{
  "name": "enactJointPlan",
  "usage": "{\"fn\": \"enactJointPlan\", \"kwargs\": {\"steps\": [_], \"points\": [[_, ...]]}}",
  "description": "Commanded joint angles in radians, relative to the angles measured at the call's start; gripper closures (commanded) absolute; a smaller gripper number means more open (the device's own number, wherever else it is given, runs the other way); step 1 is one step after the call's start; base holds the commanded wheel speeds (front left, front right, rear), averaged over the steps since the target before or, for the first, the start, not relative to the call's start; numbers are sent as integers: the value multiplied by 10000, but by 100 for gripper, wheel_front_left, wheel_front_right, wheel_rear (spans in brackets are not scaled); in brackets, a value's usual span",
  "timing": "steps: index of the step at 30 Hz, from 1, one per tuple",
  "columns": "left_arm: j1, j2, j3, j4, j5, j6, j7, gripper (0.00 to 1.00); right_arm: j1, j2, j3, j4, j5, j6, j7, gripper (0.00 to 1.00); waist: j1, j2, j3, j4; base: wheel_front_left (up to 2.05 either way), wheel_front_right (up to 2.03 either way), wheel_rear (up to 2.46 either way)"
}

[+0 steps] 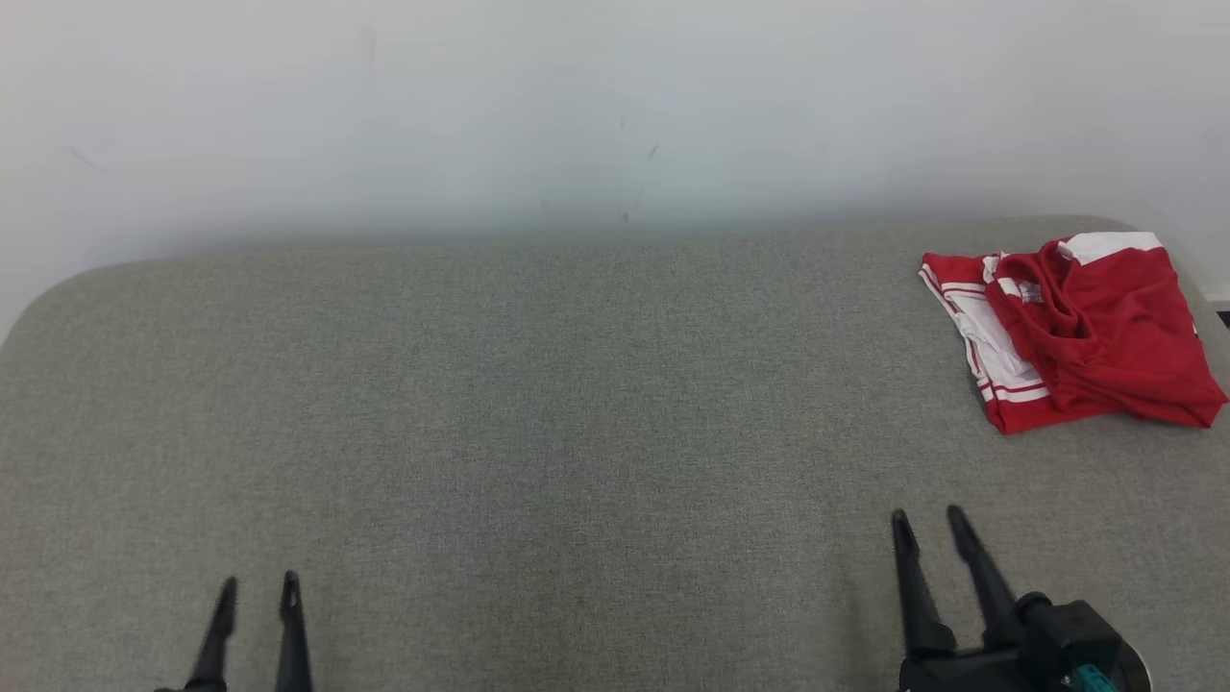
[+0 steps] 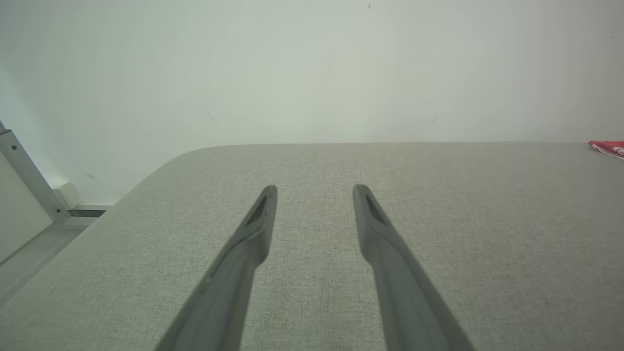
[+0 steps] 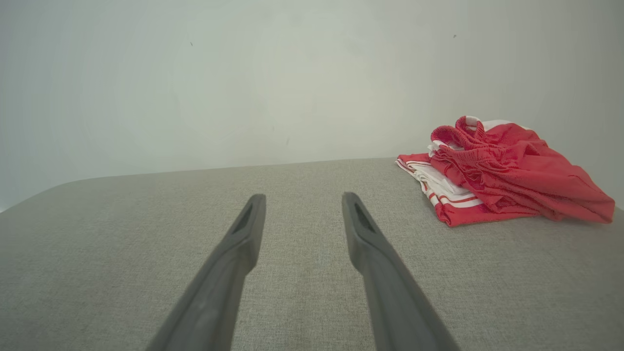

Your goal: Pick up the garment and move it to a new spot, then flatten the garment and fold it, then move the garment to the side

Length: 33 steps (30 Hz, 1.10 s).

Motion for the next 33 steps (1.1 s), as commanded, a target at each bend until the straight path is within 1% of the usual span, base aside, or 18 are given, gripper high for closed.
{"fn": "enactJointPlan", "kwargs": {"steps": [1,3,8,9,15,26,29,30,33], "points": [[-12,-11,14,83,-23,-5,14,100,20,-2,-1,73,24,0,12,100,0,0,-1,0,0,0,0],[51,-53,9,291,-53,-4,38,100,67,2,-5,257,47,0,39,100,0,0,-1,1,0,0,0],[-177,-73,168,465,-1073,-54,411,100,-43,3,-70,319,1124,-1,313,100,0,0,-7,2,0,0,0],[-208,-81,167,470,-1496,-73,506,100,-73,4,-90,328,1535,-1,412,100,0,0,-10,2,0,0,0],[-278,-102,135,457,-2691,-126,737,100,-162,5,-143,353,2708,-3,692,100,0,0,-16,4,0,0,0],[-460,-140,151,503,-4641,-216,1170,100,-318,8,-237,414,4652,-4,1161,100,0,0,-27,6,0,0,0],[-489,-147,159,517,-4962,-233,1249,100,-346,8,-254,425,4977,-5,1240,100,0,0,-29,7,0,0,0],[-524,-153,167,530,-5289,-249,1327,100,-373,9,-270,436,5302,-5,1318,100,0,0,-31,7,0,0,0],[-578,-162,178,551,-5759,-268,1440,100,-410,9,-294,454,5766,-6,1435,100,0,0,-35,8,0,0,0]]}}
